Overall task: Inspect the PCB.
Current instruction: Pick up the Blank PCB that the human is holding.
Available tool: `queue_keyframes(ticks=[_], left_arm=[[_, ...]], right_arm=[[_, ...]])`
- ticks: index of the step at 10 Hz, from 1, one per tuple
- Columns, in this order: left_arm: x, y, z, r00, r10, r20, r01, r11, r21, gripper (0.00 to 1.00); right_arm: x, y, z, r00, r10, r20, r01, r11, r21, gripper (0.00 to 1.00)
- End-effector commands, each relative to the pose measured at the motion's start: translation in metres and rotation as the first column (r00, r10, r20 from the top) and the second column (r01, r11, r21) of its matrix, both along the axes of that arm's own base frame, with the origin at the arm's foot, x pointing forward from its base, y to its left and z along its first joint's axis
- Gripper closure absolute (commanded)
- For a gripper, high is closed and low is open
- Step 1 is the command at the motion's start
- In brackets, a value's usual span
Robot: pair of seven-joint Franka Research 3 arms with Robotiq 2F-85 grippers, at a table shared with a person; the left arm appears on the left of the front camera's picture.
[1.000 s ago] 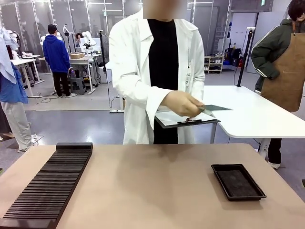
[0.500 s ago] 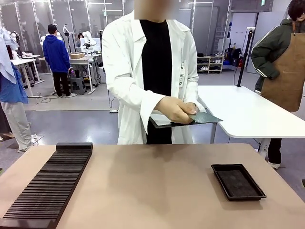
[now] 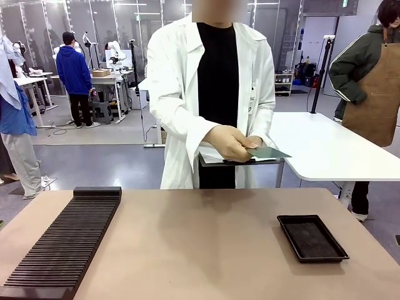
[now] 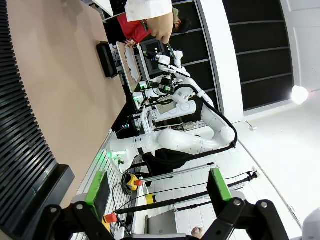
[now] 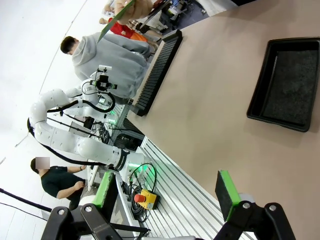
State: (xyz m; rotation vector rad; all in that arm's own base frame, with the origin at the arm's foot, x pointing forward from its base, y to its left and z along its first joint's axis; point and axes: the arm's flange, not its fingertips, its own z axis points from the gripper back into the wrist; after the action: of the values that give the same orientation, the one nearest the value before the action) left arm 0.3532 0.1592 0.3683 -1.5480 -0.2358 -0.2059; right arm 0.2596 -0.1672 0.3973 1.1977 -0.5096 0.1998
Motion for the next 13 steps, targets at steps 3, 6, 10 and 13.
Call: queue_keyframes(ticks=[3,6,10,13], left_arm=[[-0.001,0.001,0.0,1.0,-0.005,-0.001,0.005,1.0,0.005,0.0],[-0.001,0.001,0.0,1.0,-0.005,-0.001,0.005,1.0,0.005,0.0],[-0.001,0.001,0.0,1.0,-0.005,-0.001,0.005,1.0,0.005,0.0],[-0.001,0.001,0.0,1.0,-0.005,-0.001,0.005,1.0,0.005,0.0]], right_arm=[[0.023,0.035,0.066,0.981,0.133,-0.141,-0.118,0.987,0.107,0.0],[0.054,0.068,0.092,0.96,0.18,-0.215,-0.139,0.971,0.193,0.0],[0.107,0.113,0.112,0.919,0.171,-0.355,-0.069,0.956,0.284,0.0],[0.132,0.132,0.109,0.902,0.121,-0.415,0.002,0.959,0.285,0.0]])
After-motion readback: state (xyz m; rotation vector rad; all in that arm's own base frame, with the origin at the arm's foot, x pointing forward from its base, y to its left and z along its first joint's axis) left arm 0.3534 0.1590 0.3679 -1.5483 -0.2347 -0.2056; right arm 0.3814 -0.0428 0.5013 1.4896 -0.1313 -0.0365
